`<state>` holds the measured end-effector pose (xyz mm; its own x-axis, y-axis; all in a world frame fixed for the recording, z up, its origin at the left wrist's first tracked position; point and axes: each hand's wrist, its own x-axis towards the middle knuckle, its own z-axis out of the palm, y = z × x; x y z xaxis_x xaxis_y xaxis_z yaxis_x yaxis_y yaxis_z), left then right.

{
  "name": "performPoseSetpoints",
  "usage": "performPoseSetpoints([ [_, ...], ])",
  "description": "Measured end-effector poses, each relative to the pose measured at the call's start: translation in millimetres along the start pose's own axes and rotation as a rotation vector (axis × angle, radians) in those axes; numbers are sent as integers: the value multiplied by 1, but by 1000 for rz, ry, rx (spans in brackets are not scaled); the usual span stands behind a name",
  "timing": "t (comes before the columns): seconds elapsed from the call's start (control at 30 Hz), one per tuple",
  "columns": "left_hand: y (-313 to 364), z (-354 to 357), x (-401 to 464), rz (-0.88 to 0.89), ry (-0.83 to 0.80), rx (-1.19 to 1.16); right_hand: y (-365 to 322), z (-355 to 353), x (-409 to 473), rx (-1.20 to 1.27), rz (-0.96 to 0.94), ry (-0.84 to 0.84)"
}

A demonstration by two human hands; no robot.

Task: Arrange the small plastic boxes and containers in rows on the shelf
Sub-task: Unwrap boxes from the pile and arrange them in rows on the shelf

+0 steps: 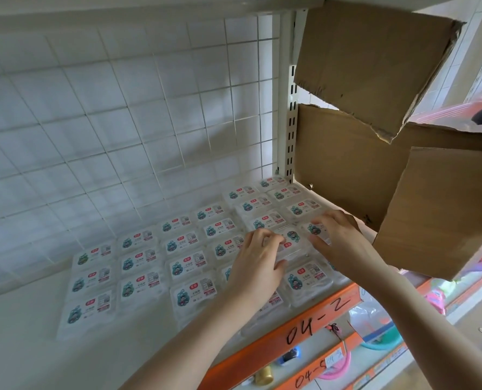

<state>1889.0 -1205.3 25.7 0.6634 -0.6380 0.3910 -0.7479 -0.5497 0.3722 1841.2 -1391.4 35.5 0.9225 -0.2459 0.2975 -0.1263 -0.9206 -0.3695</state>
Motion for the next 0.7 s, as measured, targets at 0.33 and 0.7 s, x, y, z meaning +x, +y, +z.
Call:
performPoseSetpoints([
  [0.33,-6,-5,-2,-4,-16,69,1,-2,8,-36,12,-65],
  [0.7,-16,-31,-17,-42,42,45,-36,-9,-1,26,-164,71],
])
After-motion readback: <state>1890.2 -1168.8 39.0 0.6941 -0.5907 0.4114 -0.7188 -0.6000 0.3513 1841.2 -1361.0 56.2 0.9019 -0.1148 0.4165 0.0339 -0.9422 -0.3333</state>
